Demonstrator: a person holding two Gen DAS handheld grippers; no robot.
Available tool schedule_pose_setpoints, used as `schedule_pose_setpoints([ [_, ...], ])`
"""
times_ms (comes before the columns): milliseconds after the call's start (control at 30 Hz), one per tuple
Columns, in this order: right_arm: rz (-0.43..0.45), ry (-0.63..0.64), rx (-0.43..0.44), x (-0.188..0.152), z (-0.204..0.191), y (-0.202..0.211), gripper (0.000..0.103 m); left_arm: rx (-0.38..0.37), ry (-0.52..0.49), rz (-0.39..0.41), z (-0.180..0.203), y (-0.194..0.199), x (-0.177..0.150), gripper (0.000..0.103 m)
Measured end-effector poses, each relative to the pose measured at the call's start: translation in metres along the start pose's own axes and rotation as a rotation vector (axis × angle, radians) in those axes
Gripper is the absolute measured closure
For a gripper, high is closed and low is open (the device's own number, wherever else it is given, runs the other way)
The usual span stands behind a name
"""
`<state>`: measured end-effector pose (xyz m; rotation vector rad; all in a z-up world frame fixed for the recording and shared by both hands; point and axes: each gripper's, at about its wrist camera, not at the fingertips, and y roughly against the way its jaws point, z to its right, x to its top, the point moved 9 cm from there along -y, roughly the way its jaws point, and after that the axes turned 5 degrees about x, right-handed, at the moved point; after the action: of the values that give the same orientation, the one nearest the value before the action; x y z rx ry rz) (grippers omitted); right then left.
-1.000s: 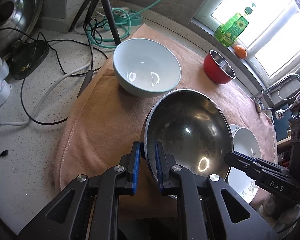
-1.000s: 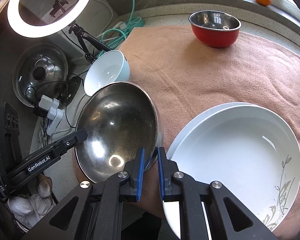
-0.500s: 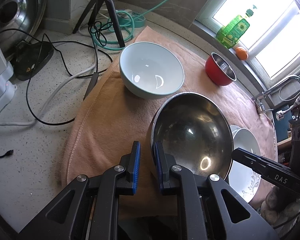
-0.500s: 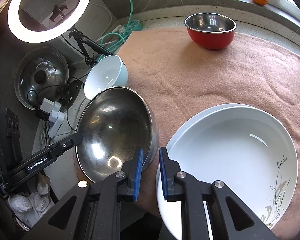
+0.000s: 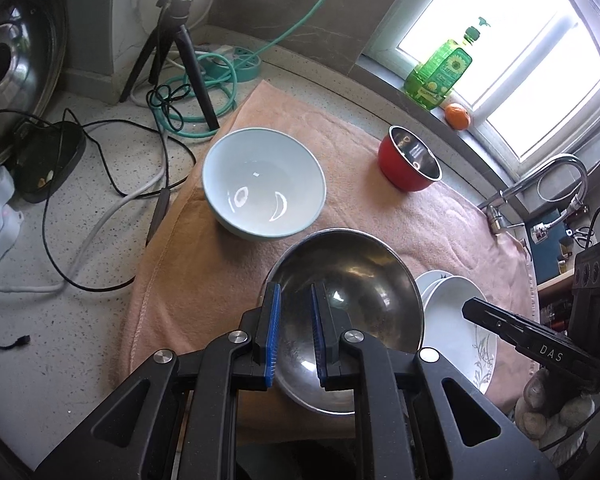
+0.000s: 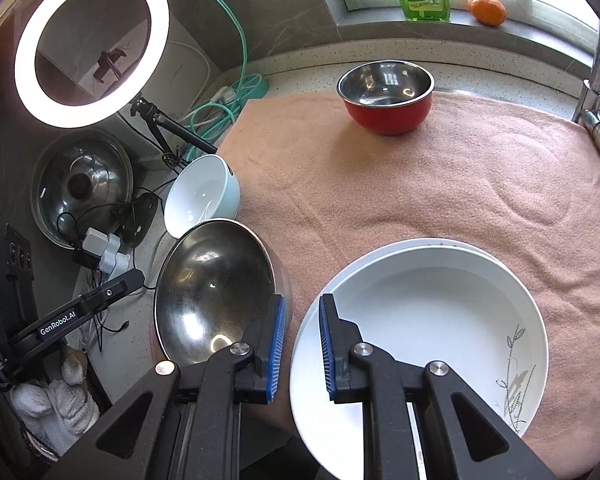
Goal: Organize plates and bowls
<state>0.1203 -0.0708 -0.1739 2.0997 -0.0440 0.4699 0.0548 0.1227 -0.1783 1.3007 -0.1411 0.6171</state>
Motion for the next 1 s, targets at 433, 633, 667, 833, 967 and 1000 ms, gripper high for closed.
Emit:
schedule_pose_setpoints([
  [433,0.038,-0.007,-0.017,0.06,0.041,0.058,0.087,-0.083,-0.108,0.024,0.08,-0.009,0.059,0.09],
  [633,0.067,0.017,-0.032,0.11,0.059,0.07,0.083,-0.089,-0.133,0.014,0.112,-0.029,0.094,0.09],
  [667,0.069,0.015,-0.029,0.118,0.063,0.07,0.083,-0.086,-0.134,0.014,0.116,-0.033,0.099,0.09],
  [833,0.054,-0.014,-0.01,0.149,0.08,0.055,0.082,-0.071,-0.143,-0.022,0.131,-0.061,0.12,0.09],
  [967,0.036,-0.035,-0.01,0.168,0.095,0.035,0.081,-0.073,-0.142,-0.069,0.14,-0.085,0.131,0.09],
  [1000,0.032,-0.039,-0.018,0.172,0.099,0.029,0.081,-0.062,-0.137,-0.073,0.141,-0.091,0.135,0.09],
])
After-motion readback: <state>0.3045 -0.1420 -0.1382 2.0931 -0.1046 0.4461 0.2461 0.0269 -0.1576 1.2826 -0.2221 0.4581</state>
